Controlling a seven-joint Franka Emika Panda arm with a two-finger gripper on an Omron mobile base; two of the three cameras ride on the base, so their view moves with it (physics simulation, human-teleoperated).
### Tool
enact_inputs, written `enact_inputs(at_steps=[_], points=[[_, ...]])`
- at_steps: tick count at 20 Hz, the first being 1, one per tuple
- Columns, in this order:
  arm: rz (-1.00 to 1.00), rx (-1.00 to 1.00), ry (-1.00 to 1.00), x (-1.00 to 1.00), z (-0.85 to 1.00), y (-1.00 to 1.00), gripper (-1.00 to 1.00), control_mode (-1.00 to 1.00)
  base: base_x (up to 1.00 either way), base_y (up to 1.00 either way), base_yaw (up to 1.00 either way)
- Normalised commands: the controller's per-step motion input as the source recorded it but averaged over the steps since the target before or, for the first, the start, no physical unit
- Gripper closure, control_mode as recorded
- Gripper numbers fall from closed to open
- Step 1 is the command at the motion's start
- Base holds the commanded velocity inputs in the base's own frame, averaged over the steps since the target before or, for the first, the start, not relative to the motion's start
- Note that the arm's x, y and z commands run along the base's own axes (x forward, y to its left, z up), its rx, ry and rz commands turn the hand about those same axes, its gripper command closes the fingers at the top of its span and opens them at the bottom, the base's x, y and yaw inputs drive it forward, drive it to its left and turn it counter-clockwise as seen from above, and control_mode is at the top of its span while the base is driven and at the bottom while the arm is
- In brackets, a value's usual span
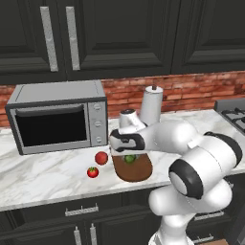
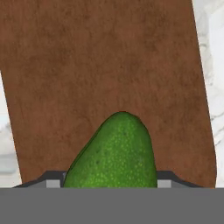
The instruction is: Place the avocado, onion, tomato, and bell pepper on the cutting board.
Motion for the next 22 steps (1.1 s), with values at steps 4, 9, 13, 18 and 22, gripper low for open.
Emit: enact_inputs(at_steps=[4,9,13,18,22], points=[[0.00,0.00,-0.01,0.49,0.14,0.02,1.00,-1.00,0.00,0.00,0.00],[0.00,0.00,-0.03,0.50,0.01,0.01,1.00,-1.00,0.00,0.00,0.00],[0.00,0.00,0.00,0.46,0.00,0.02,1.00,-1.00,0.00,0.00,0.00],[0.00,0.00,-0.01,0.15,-0.15,0.13,1.00,-1.00,0.00,0.00,0.00],[0.00,0.00,-0.06,0.00,-0.10,0.06,1.00,-1.00,0.00,0.00,0.00]])
